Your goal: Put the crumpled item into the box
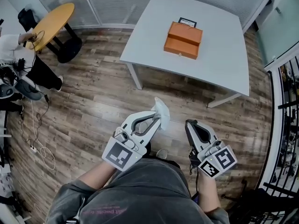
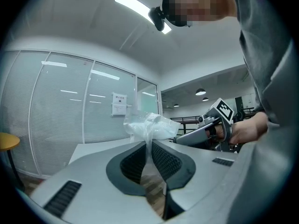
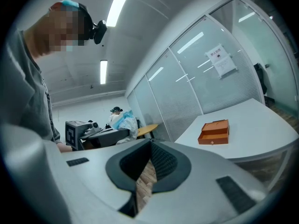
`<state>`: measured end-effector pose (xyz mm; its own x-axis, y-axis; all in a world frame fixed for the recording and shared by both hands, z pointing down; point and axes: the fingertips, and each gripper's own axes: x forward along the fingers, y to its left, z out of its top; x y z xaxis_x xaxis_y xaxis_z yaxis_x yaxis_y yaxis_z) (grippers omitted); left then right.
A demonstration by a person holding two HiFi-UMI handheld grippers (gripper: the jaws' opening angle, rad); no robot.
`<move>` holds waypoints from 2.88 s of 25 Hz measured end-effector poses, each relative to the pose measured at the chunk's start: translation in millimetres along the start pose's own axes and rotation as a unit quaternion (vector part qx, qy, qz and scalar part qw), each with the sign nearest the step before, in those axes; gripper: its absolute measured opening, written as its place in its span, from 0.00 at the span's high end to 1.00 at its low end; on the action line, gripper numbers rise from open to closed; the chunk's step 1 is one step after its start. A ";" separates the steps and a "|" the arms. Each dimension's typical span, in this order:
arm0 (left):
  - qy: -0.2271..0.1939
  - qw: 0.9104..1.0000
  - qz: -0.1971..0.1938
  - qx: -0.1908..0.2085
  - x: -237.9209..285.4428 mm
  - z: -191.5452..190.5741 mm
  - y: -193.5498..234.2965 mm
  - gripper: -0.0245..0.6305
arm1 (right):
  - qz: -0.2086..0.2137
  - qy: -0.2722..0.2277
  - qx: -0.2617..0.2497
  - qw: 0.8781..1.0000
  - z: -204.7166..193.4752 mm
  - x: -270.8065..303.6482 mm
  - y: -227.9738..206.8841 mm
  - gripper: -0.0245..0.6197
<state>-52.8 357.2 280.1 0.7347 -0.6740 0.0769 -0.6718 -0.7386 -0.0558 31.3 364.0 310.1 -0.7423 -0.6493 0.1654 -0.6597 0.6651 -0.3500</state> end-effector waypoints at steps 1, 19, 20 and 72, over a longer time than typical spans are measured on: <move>0.000 1.000 -0.002 0.000 3.3 -1.6 10.0 0.89 | -0.001 0.001 0.001 1.000 1.8 10.4 -2.8 0.96; -0.014 0.999 -0.038 -0.020 47.7 -10.2 145.0 0.89 | -0.044 0.007 0.006 0.999 38.3 135.0 -43.2 0.96; -0.015 0.999 -0.040 -0.020 48.9 -10.2 149.3 0.89 | -0.047 0.007 0.006 0.999 39.6 139.2 -44.7 0.96; 0.019 0.999 -0.025 -0.025 258.6 -19.8 257.5 0.89 | -0.010 0.023 0.035 0.999 106.4 237.4 -240.0 0.96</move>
<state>-37.6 -7.1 305.3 0.7645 -0.6343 0.1152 -0.6385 -0.7696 -0.0006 25.8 11.0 335.2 -0.7346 -0.6434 0.2153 -0.6660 0.6231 -0.4101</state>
